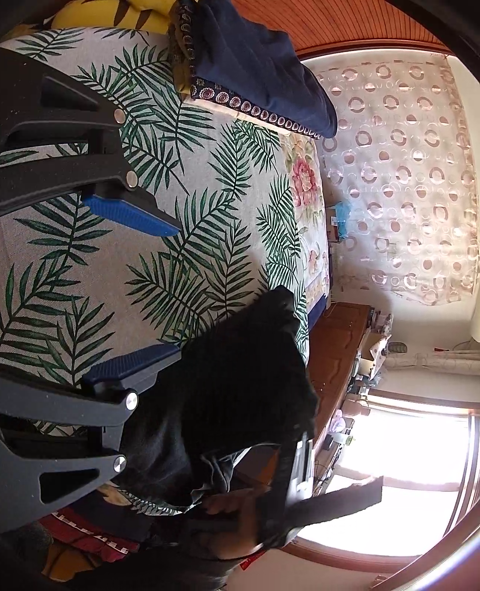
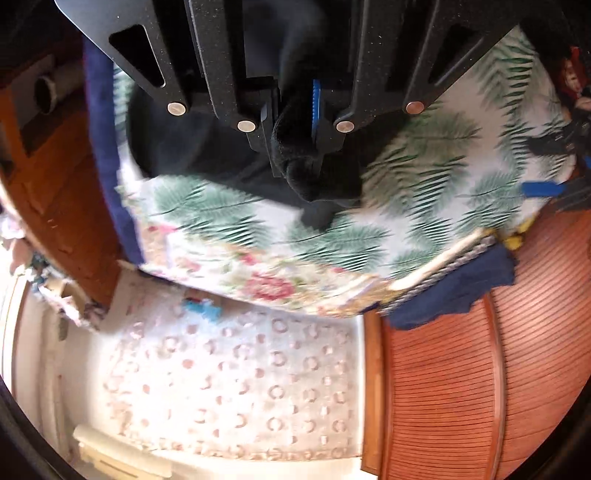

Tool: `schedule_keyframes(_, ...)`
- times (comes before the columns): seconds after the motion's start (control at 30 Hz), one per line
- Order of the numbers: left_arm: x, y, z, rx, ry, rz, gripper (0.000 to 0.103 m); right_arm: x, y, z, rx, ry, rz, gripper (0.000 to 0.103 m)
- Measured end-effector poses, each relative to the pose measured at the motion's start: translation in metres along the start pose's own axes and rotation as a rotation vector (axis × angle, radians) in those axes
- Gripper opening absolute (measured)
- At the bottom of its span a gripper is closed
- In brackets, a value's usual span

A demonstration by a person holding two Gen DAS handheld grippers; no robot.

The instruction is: Fold small clothes

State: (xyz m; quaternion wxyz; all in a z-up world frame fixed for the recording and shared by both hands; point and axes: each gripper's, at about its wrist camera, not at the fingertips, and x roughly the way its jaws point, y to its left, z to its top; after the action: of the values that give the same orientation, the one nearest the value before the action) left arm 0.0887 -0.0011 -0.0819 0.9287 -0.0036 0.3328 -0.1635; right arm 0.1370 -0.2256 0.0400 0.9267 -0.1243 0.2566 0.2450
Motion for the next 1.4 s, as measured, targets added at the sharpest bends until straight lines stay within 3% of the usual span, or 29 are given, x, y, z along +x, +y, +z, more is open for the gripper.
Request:
schedule_keyframes(0.3, 0.005, -0.001, -0.002, -0.003, 0.013, -0.007, 0.062, 0.037, -0.058, 0.013, 0.062, 0.089, -0.179, 0.011)
schedule_keyframes(0.43, 0.007, -0.003, -0.003, -0.003, 0.019, -0.010, 0.062, 0.049, -0.077, 0.006, 0.199, 0.126, -0.145, 0.011)
schedule_keyframes(0.53, 0.010, -0.004, -0.003, -0.001, 0.027, -0.012, 0.062, 0.048, -0.077, 0.002, 0.219, 0.125, -0.160, 0.013)
schedule_keyframes(0.57, 0.011, -0.004, -0.004, -0.003, 0.027, -0.013, 0.062, 0.046, -0.079, 0.002, 0.220, 0.127, -0.151, 0.018)
schedule_keyframes(0.6, 0.012, -0.005, -0.004, -0.008, 0.025, -0.014, 0.062, 0.044, -0.078, 0.002, 0.225, 0.133, -0.140, 0.029)
schedule_keyframes(0.77, 0.019, -0.004, -0.007, -0.037, 0.031, -0.027, 0.062, 0.033, -0.086, 0.006, 0.211, 0.125, -0.145, 0.043)
schedule_keyframes(0.93, 0.023, -0.008, -0.007, -0.038, 0.036, -0.034, 0.062, 0.033, -0.089, 0.000, 0.193, 0.117, -0.113, 0.044)
schedule_keyframes(1.17, 0.025, -0.019, -0.008, -0.003, 0.047, -0.041, 0.062, 0.076, -0.096, -0.008, 0.199, 0.266, -0.133, 0.044)
schedule_keyframes(1.27, 0.026, -0.020, -0.009, 0.002, 0.053, -0.041, 0.062, 0.088, -0.107, -0.008, 0.243, 0.284, -0.108, 0.044)
schedule_keyframes(1.3, 0.026, -0.020, -0.009, 0.002, 0.055, -0.043, 0.062, 0.089, -0.109, -0.008, 0.250, 0.281, -0.097, 0.040)
schedule_keyframes(1.33, 0.026, -0.020, -0.010, 0.001, 0.057, -0.044, 0.062, 0.091, -0.112, -0.009, 0.246, 0.269, -0.078, 0.011)
schedule_keyframes(1.4, 0.028, -0.021, -0.010, 0.003, 0.061, -0.045, 0.062, 0.086, -0.105, -0.007, 0.186, 0.242, -0.037, 0.006)
